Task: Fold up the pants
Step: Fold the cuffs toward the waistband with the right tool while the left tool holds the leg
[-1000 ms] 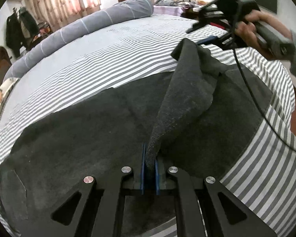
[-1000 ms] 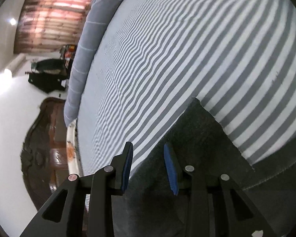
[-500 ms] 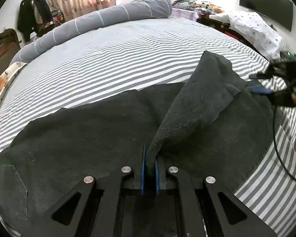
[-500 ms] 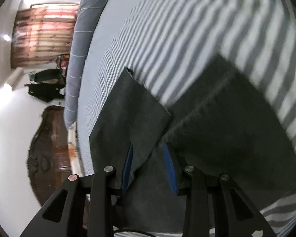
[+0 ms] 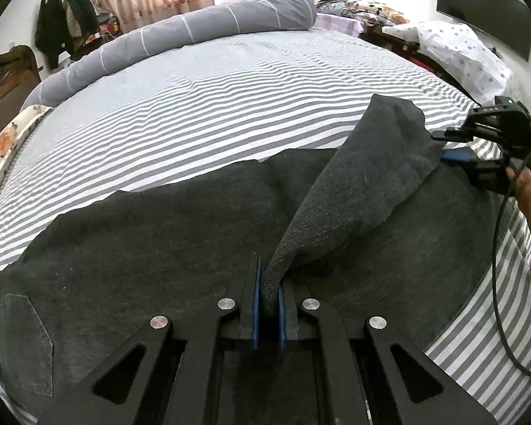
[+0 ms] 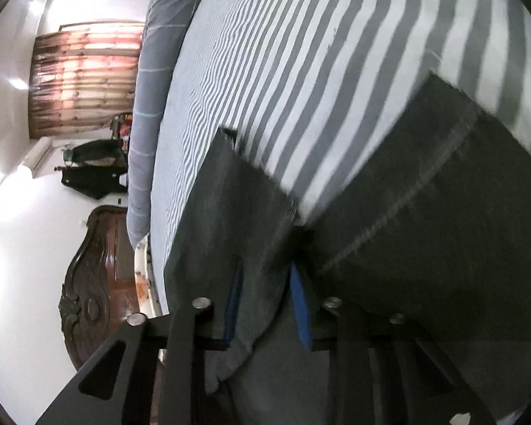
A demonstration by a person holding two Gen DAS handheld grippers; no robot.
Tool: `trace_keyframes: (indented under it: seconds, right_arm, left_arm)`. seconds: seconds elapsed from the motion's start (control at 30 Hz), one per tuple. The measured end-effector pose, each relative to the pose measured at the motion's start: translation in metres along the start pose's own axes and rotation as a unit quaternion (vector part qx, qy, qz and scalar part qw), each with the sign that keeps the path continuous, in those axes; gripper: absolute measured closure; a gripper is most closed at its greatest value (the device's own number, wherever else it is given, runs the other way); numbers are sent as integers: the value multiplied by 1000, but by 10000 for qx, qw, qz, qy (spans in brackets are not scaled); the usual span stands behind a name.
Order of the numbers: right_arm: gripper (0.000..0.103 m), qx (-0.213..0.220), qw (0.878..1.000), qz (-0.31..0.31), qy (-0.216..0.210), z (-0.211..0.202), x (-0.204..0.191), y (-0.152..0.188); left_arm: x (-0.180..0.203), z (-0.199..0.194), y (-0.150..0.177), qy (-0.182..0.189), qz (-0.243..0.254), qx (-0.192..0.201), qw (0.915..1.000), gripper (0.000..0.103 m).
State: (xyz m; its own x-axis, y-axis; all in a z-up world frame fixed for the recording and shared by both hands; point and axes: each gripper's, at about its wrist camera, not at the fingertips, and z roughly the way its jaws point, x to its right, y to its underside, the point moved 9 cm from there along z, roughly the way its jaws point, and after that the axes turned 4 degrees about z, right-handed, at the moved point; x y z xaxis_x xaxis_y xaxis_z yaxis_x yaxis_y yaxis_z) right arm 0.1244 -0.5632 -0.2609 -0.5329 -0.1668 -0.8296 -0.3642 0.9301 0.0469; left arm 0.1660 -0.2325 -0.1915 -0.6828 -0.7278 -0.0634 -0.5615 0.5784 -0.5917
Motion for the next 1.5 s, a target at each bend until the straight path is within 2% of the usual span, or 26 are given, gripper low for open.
trace_keyframes:
  seconds: [0.07,0.2,0.4,0.53,0.63,0.8,0.9,1.0,1.3,1.5]
  right_arm:
    - [96,39,10000,-18,-1,-1,-3,-4]
    - [97,190,9993,-308,24,-18,-22,-5]
    - [98,652,9942,-828,207,-81,-39,-6]
    - [98,865,9906,-896,569,-121,-15,0]
    - [98,902,9896,-672,899,-138,21,8]
    - [99,848,9879,-344,1253,-142,66,23]
    - [99,826,9890,-227,1207,-141,75,28]
    - [99,896,9897,-192,1098,-143,75,26]
    - [99,1173,9844,-431,1239,-152,56,28]
    - [100,1330,9740,-701,1692,-160,59,36]
  left_arm:
    - [1,1,0,13,-6,-28,10000,95]
    - [7,-1,-3,52,-2,-31,10000,95]
    - [38,-20,-10,391,379,131,9984,95]
    - [66,-27,-4,535,932,139,9941,95]
    - [83,-23,11,551,1382,-64,9888,94]
    - [95,-14,33,389,1983,-228,9791,94]
    - [97,-12,35,327,2040,-244,9781,94]
    - [98,-10,34,330,1994,-264,9790,94]
    - [100,-11,34,269,2046,-253,9782,93]
    - [107,-18,38,337,2220,-232,9742,93]
